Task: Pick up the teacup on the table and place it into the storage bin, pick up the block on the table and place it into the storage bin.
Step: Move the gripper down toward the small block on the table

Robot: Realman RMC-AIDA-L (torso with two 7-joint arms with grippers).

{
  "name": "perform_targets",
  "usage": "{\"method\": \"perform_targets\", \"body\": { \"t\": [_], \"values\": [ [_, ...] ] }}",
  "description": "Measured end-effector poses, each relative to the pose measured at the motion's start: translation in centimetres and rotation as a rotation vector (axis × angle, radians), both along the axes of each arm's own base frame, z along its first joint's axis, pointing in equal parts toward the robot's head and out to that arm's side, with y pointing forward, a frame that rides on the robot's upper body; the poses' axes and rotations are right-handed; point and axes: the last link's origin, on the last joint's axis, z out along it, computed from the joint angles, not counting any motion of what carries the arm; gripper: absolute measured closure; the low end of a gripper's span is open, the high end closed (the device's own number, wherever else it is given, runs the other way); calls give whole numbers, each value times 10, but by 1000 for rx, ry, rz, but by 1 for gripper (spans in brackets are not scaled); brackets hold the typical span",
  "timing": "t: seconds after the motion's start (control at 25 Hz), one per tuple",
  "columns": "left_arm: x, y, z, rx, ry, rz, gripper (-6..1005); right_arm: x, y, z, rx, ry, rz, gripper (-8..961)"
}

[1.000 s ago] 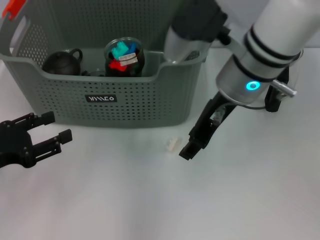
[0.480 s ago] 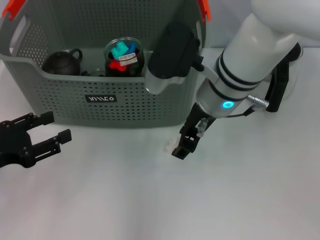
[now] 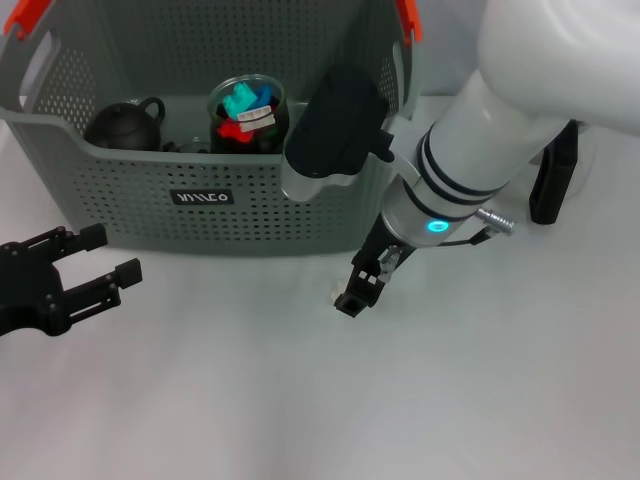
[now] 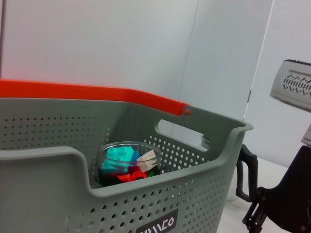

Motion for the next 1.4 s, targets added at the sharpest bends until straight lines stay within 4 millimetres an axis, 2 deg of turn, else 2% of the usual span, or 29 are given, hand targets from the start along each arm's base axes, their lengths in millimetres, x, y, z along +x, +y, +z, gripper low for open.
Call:
{"method": "perform_targets", "body": {
  "t": [1.4],
  "values": [
    [-2,0,0,3,6,12,305,20,9,-12,78,82,-99,343]
  ]
}}
